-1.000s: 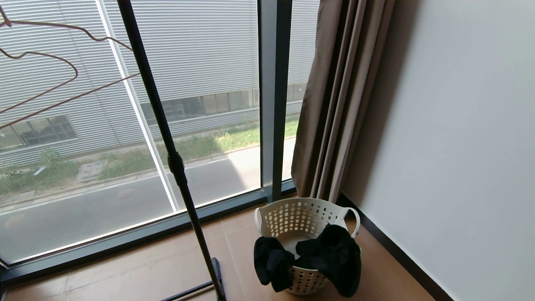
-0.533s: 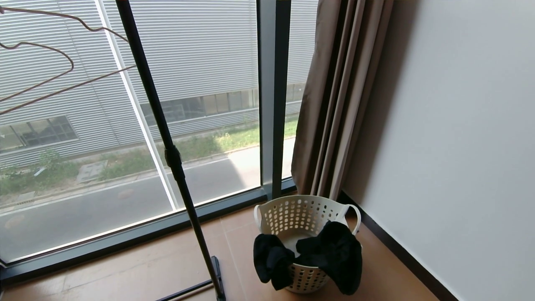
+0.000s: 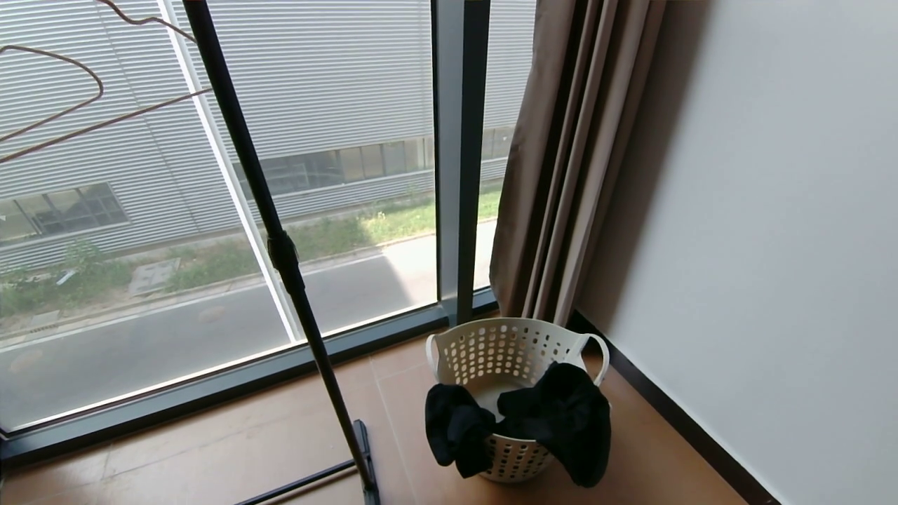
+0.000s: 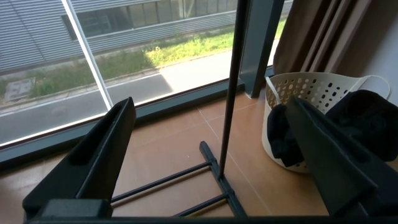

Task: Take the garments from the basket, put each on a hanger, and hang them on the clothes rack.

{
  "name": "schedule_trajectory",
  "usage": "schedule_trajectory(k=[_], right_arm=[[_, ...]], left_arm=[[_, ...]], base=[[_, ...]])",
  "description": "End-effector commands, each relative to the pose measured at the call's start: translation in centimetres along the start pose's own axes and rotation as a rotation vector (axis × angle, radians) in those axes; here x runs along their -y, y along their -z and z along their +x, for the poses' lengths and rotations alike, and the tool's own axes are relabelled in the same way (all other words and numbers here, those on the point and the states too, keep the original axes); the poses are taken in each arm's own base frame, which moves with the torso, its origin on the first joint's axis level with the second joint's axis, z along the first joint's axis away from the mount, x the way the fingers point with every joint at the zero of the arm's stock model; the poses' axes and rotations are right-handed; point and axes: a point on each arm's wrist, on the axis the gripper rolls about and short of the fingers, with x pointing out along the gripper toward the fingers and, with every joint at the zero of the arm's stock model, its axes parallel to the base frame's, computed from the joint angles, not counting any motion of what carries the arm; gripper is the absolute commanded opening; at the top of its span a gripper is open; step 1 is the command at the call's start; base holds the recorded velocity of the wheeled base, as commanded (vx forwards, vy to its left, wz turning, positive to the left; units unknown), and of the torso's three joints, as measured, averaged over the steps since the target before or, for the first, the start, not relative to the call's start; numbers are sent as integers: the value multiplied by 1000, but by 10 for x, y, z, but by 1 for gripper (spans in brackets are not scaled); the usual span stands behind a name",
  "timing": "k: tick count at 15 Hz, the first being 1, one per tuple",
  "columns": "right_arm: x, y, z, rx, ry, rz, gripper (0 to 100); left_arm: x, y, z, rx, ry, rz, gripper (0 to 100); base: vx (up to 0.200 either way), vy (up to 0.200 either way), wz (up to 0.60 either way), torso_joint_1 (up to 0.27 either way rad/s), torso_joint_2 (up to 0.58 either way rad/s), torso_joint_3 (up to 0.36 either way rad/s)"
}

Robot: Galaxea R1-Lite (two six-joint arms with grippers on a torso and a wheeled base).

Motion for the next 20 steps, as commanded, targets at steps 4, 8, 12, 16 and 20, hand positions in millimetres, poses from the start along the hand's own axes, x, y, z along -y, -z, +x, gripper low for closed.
schedule_trajectory(k=[4, 8, 12, 16, 20], right_arm=[[0, 0, 0, 0, 1, -2, 100], [0, 0, 0, 0, 4, -1, 100], [0, 0, 0, 0, 3, 1, 100], [0, 0, 0, 0, 3, 1, 100], [0, 0, 0, 0, 0, -4, 100]], left_arm=[[0, 0, 0, -2, -1, 3, 100], [0, 0, 0, 1, 17, 1, 100], [1, 0, 0, 2, 25, 1, 100], [1, 0, 0, 2, 27, 1, 100], [1, 0, 0, 2, 27, 1, 100]], base=[[0, 0, 0, 10, 1, -187], [0, 0, 0, 2, 6, -195], [0, 0, 0, 4, 7, -201], [0, 0, 0, 1, 4, -200], [0, 0, 0, 1, 1, -198]])
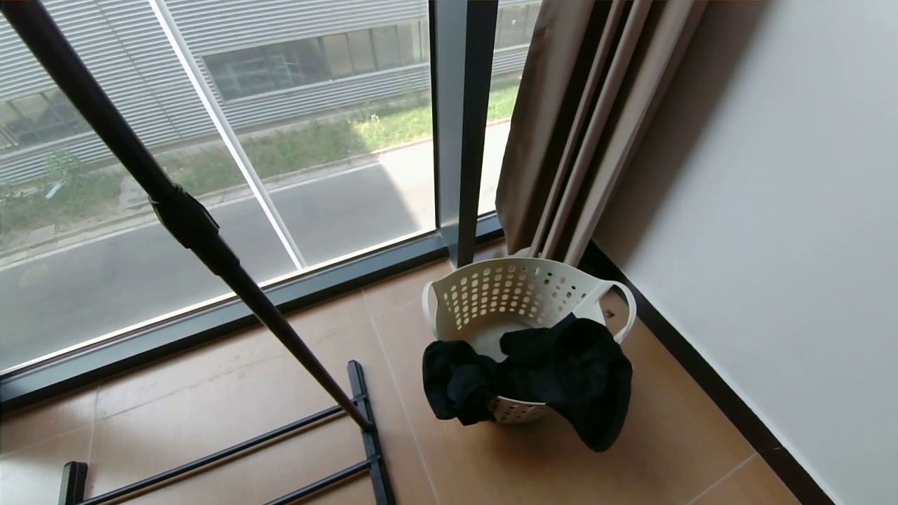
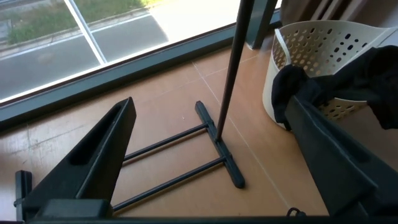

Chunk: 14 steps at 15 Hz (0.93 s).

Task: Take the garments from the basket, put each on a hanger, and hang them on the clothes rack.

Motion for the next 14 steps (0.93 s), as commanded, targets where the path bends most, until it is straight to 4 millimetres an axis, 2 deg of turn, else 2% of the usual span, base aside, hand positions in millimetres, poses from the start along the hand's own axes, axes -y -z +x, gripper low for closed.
schedule_trajectory(k=[1, 14], right_arm=[[0, 0, 0, 1, -1, -4, 100], [0, 1, 0, -11, -8, -6, 100]], left_arm=[[0, 0, 0, 0, -1, 0, 100], [0, 0, 0, 0, 1, 0, 100]], base=[[0, 0, 0, 2, -2, -198], [0, 0, 0, 4, 4, -198]])
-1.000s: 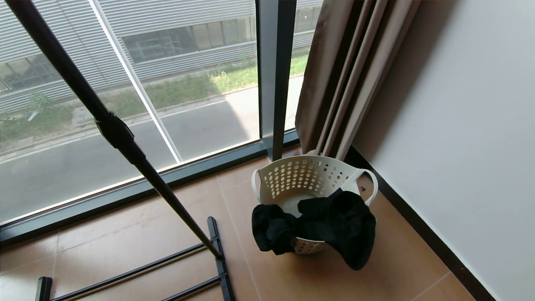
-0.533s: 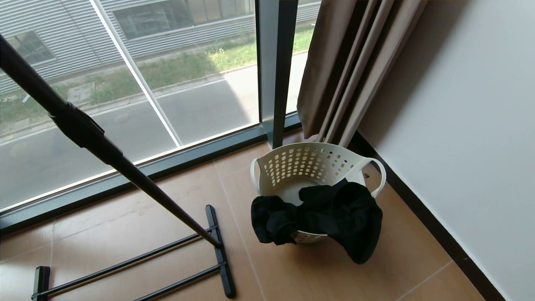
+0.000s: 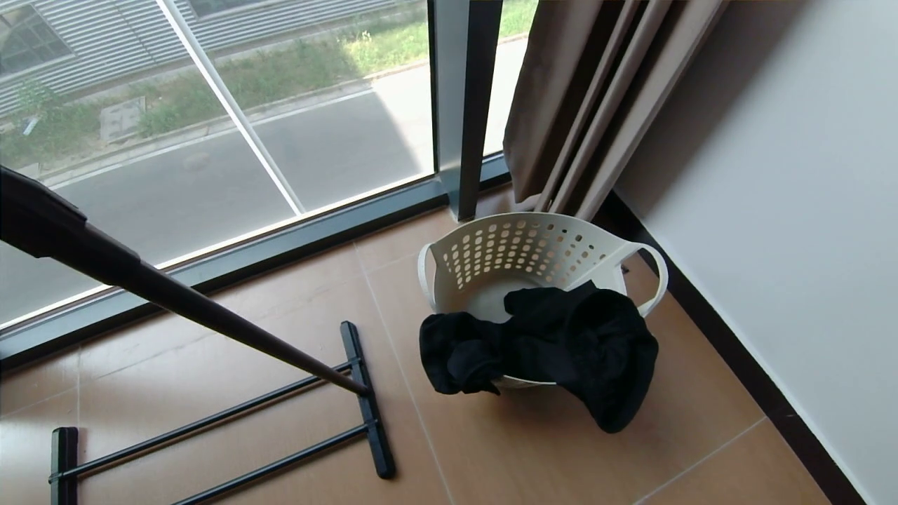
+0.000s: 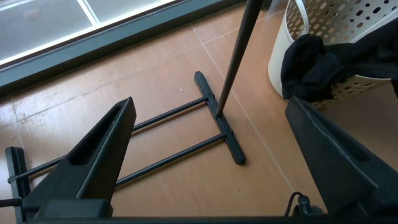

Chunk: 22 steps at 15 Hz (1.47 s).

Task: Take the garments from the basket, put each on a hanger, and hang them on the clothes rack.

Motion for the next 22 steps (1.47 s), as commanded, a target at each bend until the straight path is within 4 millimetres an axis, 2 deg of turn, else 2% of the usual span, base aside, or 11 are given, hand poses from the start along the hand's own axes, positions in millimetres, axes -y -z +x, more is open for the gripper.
schedule_trajectory(k=[1, 5, 9, 10, 13, 16, 17, 18, 22], right_arm=[[0, 0, 0, 0, -1, -1, 100], [0, 0, 0, 0, -2, 1, 100], [0, 0, 0, -5, 7, 13, 100], [0, -4, 7, -79, -10, 16, 100], [0, -38, 38, -219, -105, 12, 100], [-3, -61, 74, -344, -161, -24, 100], [-10, -75, 101, -367, -245, -49, 100], [-12, -83, 115, -370, -259, -82, 100], [-21, -87, 176, -471, -353, -408, 100]], left_arm=[[0, 0, 0, 0, 0, 0, 100], [0, 0, 0, -2, 0, 5, 100], [0, 0, 0, 1, 2, 3, 100], [0, 0, 0, 1, -1, 0, 100], [0, 0, 0, 1, -1, 0, 100], [0, 0, 0, 1, -1, 0, 100], [0, 0, 0, 1, -1, 0, 100], [0, 0, 0, 1, -3, 0, 100], [0, 0, 0, 3, -3, 0, 100]], base=[[0, 0, 0, 7, 2, -193], [0, 0, 0, 2, 2, -188], [0, 0, 0, 1, 2, -25], [0, 0, 0, 0, 0, 0], [0, 0, 0, 0, 0, 0], [0, 0, 0, 0, 0, 0], [0, 0, 0, 0, 0, 0], [0, 0, 0, 0, 0, 0], [0, 0, 0, 0, 0, 0]])
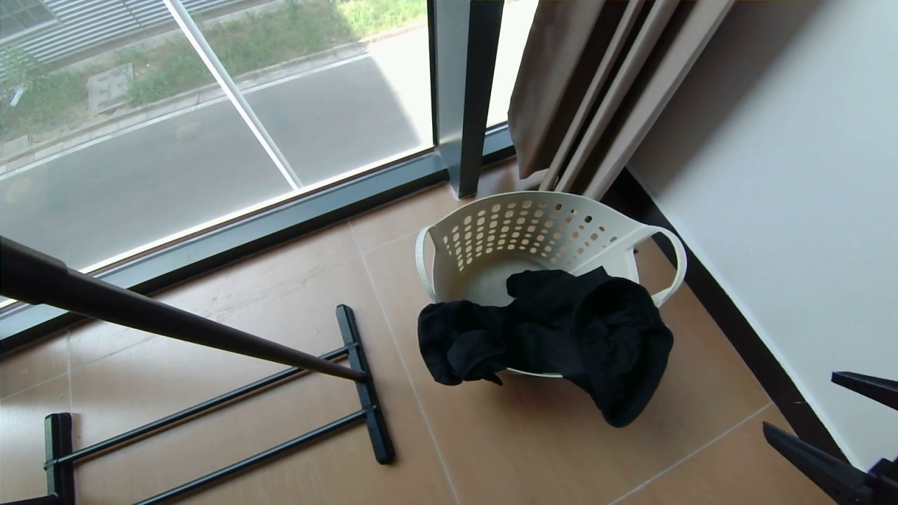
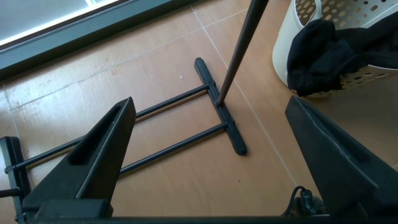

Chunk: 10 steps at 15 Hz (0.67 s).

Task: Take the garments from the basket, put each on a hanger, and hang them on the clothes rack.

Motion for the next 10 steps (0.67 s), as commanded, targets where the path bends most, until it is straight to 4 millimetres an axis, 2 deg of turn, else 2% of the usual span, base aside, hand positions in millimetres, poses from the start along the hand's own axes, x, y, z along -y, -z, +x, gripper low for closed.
schedule_trajectory(k=[1, 3, 4, 7, 8, 9, 10], right_arm=[[10, -23, 67, -142, -89, -258, 100], [15, -32, 84, -155, -103, -380, 100], [18, -37, 109, -186, -123, -473, 100], [12, -50, 149, -213, -139, -633, 100], [10, -53, 154, -218, -135, -660, 100], [6, -58, 174, -254, -113, -752, 100], [7, -58, 185, -276, -96, -804, 100]], left_arm=[[0, 0, 0, 1, 0, 0, 100], [0, 0, 0, 0, 0, 0, 100], [0, 0, 0, 0, 2, 0, 100], [0, 0, 0, 0, 2, 0, 100], [0, 0, 0, 1, 2, 0, 100], [0, 0, 0, 1, 0, 0, 100], [0, 0, 0, 0, 0, 0, 100]], base=[[0, 0, 0, 0, 0, 0], [0, 0, 0, 0, 0, 0], [0, 0, 0, 0, 0, 0], [0, 0, 0, 0, 0, 0], [0, 0, 0, 0, 0, 0], [0, 0, 0, 0, 0, 0], [0, 0, 0, 0, 0, 0]])
